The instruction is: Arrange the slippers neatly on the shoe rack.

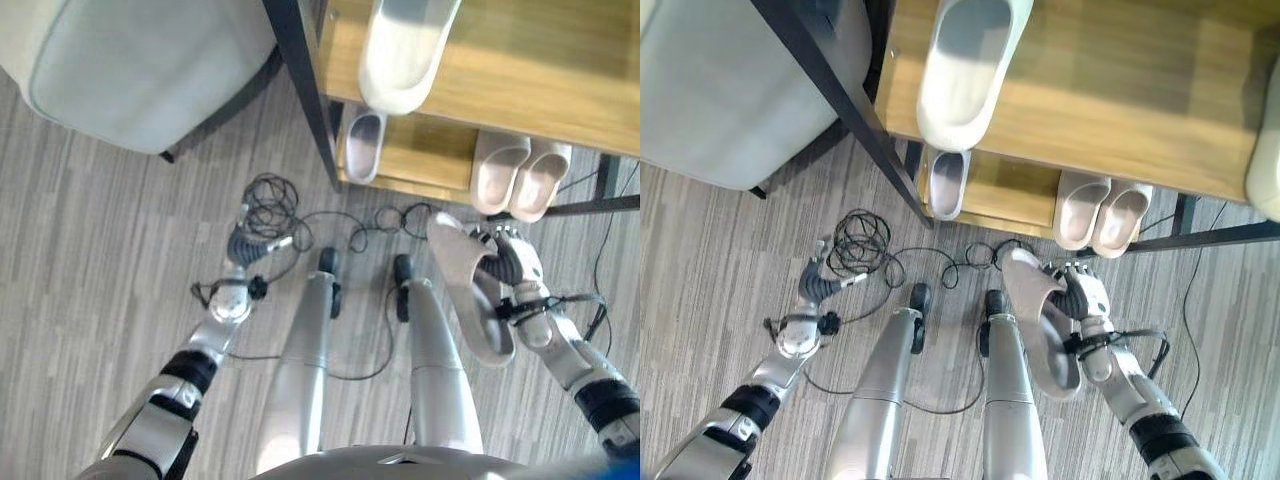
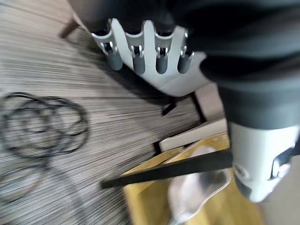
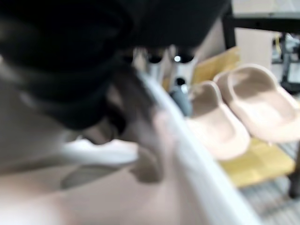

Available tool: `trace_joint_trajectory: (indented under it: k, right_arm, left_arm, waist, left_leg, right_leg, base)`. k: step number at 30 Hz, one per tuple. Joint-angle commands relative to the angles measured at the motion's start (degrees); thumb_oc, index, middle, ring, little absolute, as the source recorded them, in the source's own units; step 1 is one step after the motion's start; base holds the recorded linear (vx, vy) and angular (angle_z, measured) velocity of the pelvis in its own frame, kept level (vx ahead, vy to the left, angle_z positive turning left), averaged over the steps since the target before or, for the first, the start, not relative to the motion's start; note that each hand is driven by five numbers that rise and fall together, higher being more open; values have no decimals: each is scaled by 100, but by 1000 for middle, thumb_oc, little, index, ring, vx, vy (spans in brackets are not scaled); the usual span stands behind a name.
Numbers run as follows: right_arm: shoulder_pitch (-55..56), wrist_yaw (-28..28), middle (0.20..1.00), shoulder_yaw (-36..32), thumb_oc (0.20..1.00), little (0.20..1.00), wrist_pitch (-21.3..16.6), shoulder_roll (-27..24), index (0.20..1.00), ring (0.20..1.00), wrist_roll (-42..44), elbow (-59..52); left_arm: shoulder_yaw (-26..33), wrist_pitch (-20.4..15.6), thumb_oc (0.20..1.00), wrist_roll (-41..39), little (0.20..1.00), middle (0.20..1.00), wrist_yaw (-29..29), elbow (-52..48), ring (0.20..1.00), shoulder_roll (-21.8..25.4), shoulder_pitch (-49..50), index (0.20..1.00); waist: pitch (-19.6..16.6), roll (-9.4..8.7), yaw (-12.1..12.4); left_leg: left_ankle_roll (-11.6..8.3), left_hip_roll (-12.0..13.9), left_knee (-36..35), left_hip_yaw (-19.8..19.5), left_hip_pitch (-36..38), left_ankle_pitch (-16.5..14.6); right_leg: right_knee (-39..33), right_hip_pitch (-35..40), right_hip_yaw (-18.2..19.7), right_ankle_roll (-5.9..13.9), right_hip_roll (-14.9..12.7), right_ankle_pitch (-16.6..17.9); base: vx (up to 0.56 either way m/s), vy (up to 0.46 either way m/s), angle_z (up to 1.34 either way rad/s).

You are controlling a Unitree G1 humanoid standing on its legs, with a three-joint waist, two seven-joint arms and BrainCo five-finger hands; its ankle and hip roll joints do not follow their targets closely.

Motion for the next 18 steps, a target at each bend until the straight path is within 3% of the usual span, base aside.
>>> trace_joint_trajectory:
  k: [1,9,13,18]
  right_arm:
    - [-174,-289,200,11,200,200,125,-428,200,200,-89,151]
    - [-1126,-392,200,184,200,200,397,-636,200,200,-52,1073]
    - [-1507,-416,200,176,200,200,422,-857,200,200,-106,1057]
    - [-1907,-504,200,142,200,200,470,-1043,200,200,-91,1021]
  left_arm:
    - [97,-177,1000,377,1000,1000,572,-345,1000,73,-214,1000]
    - [113,-37,1000,621,1000,1000,706,-530,1000,146,-532,1000]
    - [24,60,1000,1083,1000,1000,863,-483,1000,194,-571,1000]
    - [34,53,1000,1095,1000,1000,908,-620,1000,162,-527,1000]
  waist:
    - [-207,257,52]
    - [-270,285,165]
    - [-252,275,199]
    - [-272,312,259]
  left_leg:
    - [12,-5,-52,-368,-244,-395]
    - [39,-64,43,-311,-793,-418]
    - [59,-74,86,-260,-971,-424]
    - [61,-126,57,-240,-1171,-387]
  right_leg:
    - [247,76,-125,-246,58,-528]
    - [432,-556,-83,-212,74,-514]
    - [468,-743,-70,-200,58,-500]
    - [428,-925,-88,-187,33,-469]
  base:
    - [0,0,0]
    - [0,0,0]
    - [8,0,-1]
    - [12,-15,3]
